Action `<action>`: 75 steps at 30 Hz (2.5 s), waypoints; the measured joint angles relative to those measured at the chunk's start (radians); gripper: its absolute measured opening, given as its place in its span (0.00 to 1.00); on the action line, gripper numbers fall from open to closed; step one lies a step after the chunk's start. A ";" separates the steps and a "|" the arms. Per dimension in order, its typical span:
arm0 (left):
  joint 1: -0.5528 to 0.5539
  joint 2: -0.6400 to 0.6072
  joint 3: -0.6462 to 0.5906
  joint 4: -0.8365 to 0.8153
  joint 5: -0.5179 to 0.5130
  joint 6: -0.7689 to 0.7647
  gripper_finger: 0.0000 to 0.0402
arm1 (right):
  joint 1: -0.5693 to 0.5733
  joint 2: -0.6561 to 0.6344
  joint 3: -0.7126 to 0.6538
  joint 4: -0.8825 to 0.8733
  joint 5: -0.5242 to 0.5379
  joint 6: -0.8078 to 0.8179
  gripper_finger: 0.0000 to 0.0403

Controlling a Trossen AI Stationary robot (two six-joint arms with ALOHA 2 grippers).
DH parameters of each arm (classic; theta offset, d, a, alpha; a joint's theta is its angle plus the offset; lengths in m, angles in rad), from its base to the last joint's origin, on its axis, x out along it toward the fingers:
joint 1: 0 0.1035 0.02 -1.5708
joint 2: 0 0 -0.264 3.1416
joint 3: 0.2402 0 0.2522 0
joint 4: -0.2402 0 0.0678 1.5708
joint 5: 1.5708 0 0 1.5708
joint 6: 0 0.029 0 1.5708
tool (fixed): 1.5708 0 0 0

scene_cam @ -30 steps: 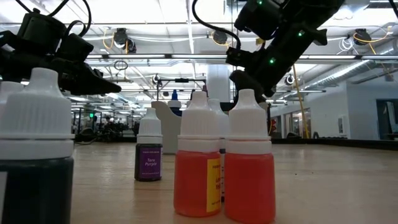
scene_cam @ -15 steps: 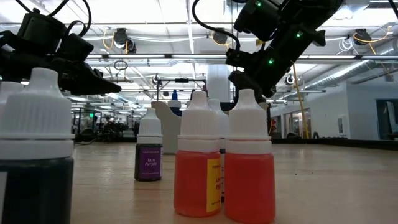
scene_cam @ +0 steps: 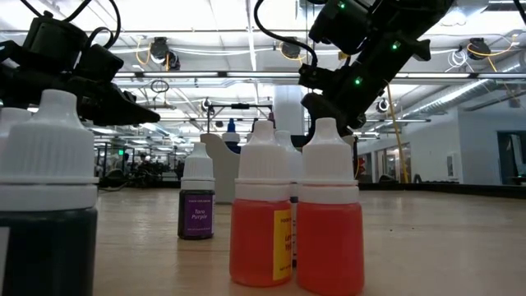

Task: Pick & Place food coloring
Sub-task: Put the small purple food coloring bottle into the gray bin

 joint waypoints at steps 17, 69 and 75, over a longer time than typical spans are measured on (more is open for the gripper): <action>0.000 0.000 0.000 -0.001 0.000 -0.009 0.09 | 0.138 -0.174 0.000 0.005 0.021 -0.156 0.14; -0.382 0.307 0.358 -0.260 -0.329 -0.368 0.01 | -0.167 -0.646 -0.886 1.070 -0.472 -0.476 0.00; -0.531 0.525 0.731 -0.583 -0.471 -0.321 0.03 | -0.167 -0.646 -0.887 1.066 -0.472 -0.476 0.00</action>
